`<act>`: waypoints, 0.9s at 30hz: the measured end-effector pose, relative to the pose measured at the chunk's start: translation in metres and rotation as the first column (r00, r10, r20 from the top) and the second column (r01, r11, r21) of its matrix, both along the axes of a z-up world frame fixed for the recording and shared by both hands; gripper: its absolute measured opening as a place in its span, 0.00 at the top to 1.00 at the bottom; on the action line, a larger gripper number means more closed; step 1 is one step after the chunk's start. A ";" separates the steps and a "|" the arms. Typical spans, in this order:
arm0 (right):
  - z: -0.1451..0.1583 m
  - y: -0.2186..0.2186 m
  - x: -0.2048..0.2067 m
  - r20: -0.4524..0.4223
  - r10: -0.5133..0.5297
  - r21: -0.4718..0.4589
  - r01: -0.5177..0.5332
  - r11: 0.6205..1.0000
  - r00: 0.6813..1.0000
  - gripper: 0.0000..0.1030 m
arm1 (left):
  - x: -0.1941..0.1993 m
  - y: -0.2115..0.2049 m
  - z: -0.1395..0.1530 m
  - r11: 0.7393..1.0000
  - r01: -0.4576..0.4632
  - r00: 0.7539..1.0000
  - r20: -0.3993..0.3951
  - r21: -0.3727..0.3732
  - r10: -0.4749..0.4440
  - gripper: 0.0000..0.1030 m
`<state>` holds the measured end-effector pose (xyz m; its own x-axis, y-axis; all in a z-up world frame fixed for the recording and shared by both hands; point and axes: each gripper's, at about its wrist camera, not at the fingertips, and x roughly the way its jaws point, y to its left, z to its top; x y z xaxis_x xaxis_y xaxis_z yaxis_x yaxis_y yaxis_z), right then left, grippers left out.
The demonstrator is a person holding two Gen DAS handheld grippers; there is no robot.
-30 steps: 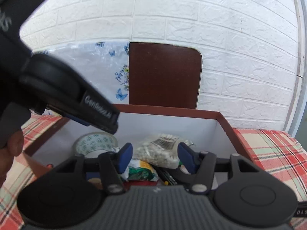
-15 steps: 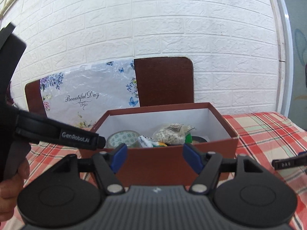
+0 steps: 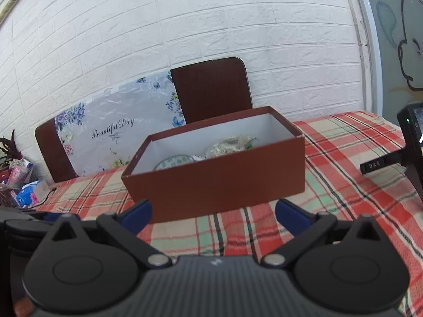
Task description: Organize objects
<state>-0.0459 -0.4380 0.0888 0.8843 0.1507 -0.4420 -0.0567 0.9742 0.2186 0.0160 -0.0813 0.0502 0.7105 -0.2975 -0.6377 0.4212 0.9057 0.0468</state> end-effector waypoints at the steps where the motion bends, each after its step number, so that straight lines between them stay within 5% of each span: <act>1: -0.001 0.002 -0.001 -0.008 -0.005 -0.013 0.005 1.000 1.000 0.00 | 0.000 0.002 -0.003 1.000 -0.002 1.000 -0.014 0.004 0.003 0.04; 7: -0.008 0.007 0.006 -0.106 -0.021 -0.046 0.016 0.999 0.994 0.00 | -0.003 0.006 -0.017 0.998 -0.032 0.998 -0.049 0.055 0.035 0.01; 27: -0.012 0.013 -0.004 -0.110 0.002 -0.061 -0.009 0.998 0.994 0.00 | -0.010 0.012 -0.017 0.987 -0.134 0.991 0.014 0.093 0.133 0.00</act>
